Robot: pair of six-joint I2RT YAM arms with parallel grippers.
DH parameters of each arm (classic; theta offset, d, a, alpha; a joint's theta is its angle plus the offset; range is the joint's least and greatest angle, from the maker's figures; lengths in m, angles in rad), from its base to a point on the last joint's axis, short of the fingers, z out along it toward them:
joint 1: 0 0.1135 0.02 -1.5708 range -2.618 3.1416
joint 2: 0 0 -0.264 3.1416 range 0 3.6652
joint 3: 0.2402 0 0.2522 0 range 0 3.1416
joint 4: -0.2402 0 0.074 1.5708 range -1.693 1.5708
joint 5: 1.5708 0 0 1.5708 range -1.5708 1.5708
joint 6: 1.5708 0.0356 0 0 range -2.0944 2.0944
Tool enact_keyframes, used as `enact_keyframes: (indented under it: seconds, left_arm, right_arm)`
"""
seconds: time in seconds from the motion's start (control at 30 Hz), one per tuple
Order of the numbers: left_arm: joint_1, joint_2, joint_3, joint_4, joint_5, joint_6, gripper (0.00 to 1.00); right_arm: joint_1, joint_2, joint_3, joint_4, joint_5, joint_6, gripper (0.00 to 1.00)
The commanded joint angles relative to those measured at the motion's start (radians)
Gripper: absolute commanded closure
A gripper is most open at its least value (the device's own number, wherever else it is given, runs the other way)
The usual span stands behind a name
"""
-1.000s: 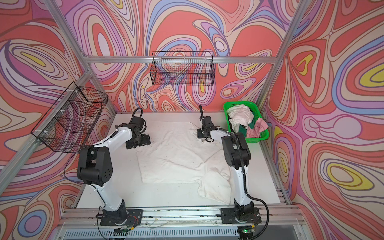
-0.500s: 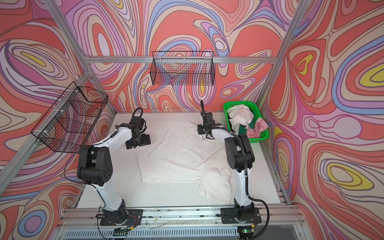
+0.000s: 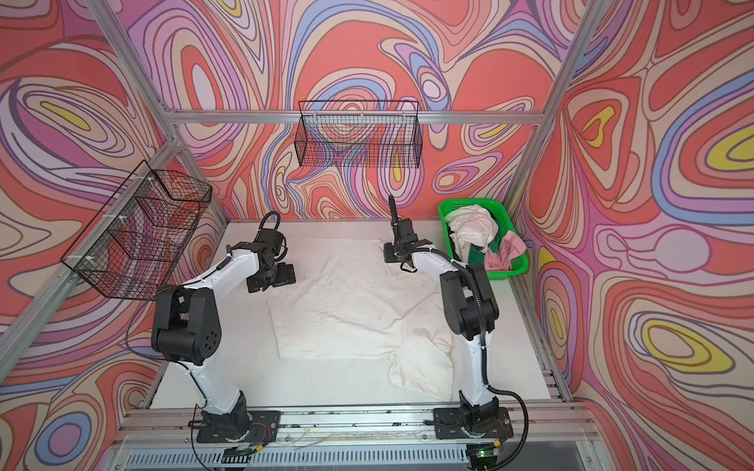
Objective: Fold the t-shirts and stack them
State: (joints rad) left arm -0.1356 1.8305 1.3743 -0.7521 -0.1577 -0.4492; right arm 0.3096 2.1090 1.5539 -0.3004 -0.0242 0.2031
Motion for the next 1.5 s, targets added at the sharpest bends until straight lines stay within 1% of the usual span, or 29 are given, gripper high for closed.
enact_keyframes:
  seconds: [0.0,0.13,0.23,0.33,0.43,0.6,0.77,0.93,1.0,1.07,1.13,1.17,1.23,1.3,1.47]
  left_arm:
    - [0.007,0.008,0.016,-0.023,-0.007,-0.006,0.00]
    - [0.007,0.010,0.017,-0.021,-0.001,-0.008,0.00]
    - [0.007,0.011,0.019,-0.023,0.000,-0.008,0.00]
    - [0.007,0.012,0.019,-0.023,0.000,-0.009,0.00]
    - [0.007,0.010,0.016,-0.021,-0.003,-0.008,0.00]
    - [0.007,0.010,0.017,-0.021,-0.003,-0.007,0.00]
    - [0.007,0.012,0.019,-0.021,-0.003,-0.006,0.00]
    - [0.008,0.013,0.021,-0.021,0.000,-0.007,0.00]
    - [0.010,0.012,0.020,-0.021,0.000,-0.009,0.00]
    - [0.010,0.010,0.019,-0.022,-0.003,-0.008,0.00]
    - [0.010,0.009,0.017,-0.020,-0.003,-0.007,0.00]
    - [0.010,0.010,0.019,-0.020,-0.003,-0.009,0.00]
    - [0.010,0.011,0.020,-0.022,-0.002,-0.011,0.00]
    - [0.010,0.011,0.020,-0.022,0.001,-0.011,0.00]
    - [0.010,0.010,0.019,-0.024,-0.006,-0.009,0.00]
  right_arm:
    - [-0.069,-0.039,-0.075,0.005,-0.033,0.117,0.59]
    - [-0.123,-0.034,-0.147,0.049,-0.118,0.197,0.55]
    - [-0.127,-0.017,-0.169,0.084,-0.199,0.240,0.54]
    - [-0.128,-0.015,-0.188,0.140,-0.250,0.269,0.55]
    - [-0.129,-0.015,-0.177,0.153,-0.248,0.261,0.56]
    - [-0.128,0.015,-0.148,0.121,-0.237,0.234,0.58]
    - [-0.128,0.021,-0.167,0.122,-0.229,0.225,0.65]
    - [-0.128,0.016,-0.178,0.130,-0.255,0.221,0.74]
    - [-0.128,0.015,-0.178,0.128,-0.266,0.222,0.74]
    - [-0.126,0.006,-0.183,0.127,-0.264,0.219,0.69]
    - [-0.121,-0.003,-0.190,0.130,-0.263,0.213,0.69]
    - [-0.119,-0.001,-0.190,0.129,-0.259,0.207,0.71]
    - [-0.117,0.004,-0.186,0.119,-0.252,0.200,0.78]
    - [-0.118,0.008,-0.184,0.116,-0.250,0.197,0.83]
    - [-0.117,-0.008,-0.169,0.109,-0.244,0.189,1.00]
